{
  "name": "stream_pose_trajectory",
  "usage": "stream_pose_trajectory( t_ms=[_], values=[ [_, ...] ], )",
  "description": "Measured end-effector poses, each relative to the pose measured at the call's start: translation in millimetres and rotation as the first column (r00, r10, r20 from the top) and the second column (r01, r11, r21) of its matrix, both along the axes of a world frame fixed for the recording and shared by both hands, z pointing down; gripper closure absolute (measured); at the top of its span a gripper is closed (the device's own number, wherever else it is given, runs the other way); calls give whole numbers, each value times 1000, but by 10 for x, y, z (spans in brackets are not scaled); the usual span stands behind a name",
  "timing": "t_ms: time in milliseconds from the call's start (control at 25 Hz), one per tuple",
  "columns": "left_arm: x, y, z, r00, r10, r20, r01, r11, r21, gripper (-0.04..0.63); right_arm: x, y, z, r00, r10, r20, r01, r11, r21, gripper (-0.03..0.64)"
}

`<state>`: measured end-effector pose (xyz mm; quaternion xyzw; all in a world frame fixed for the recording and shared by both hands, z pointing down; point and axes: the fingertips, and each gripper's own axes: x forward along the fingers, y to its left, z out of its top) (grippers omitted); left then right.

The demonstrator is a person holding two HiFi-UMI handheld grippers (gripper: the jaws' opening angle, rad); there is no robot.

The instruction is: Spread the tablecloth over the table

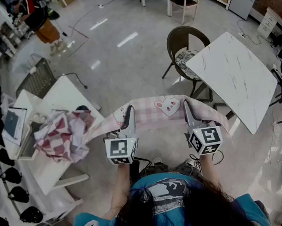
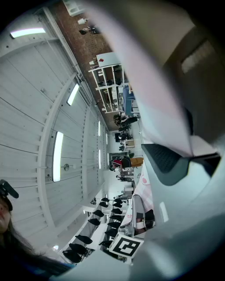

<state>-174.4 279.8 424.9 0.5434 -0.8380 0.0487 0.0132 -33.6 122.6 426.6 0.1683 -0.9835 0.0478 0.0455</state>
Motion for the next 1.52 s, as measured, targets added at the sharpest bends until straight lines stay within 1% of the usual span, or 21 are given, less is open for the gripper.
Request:
stream_pose_trajectory(
  t_ms=[400, 720, 840, 960, 1240, 1400, 1520],
  values=[
    [-88, 73, 50, 1000, 15, -11, -15, 1000, -10, 529, -69, 81, 66, 1000, 5, -4, -5, 999, -32, 564],
    [-135, 38, 151, 999, 49, 8, -49, 998, -29, 529, -39, 117, 221, 999, 34, -25, -36, 995, -89, 561],
    [-106, -47, 163, 998, 56, -6, -56, 998, -35, 529, 7, 48, 223, 998, 40, -38, -44, 995, -95, 561],
    [-157, -124, 205, 998, 54, -23, -55, 998, -39, 531, -18, -12, 240, 998, 34, -47, -39, 995, -95, 560],
    [-436, -334, 296, 999, 13, -29, -15, 997, -70, 531, -340, -256, 368, 999, -16, -45, 10, 993, -121, 558],
    [-650, -670, 327, 999, -12, -33, 9, 996, -87, 532, -587, -622, 421, 998, -45, -40, 39, 989, -139, 558],
    [-919, -873, 295, 998, -64, -28, 61, 993, -103, 532, -900, -864, 414, 995, -102, -20, 98, 981, -165, 555]
  ],
)
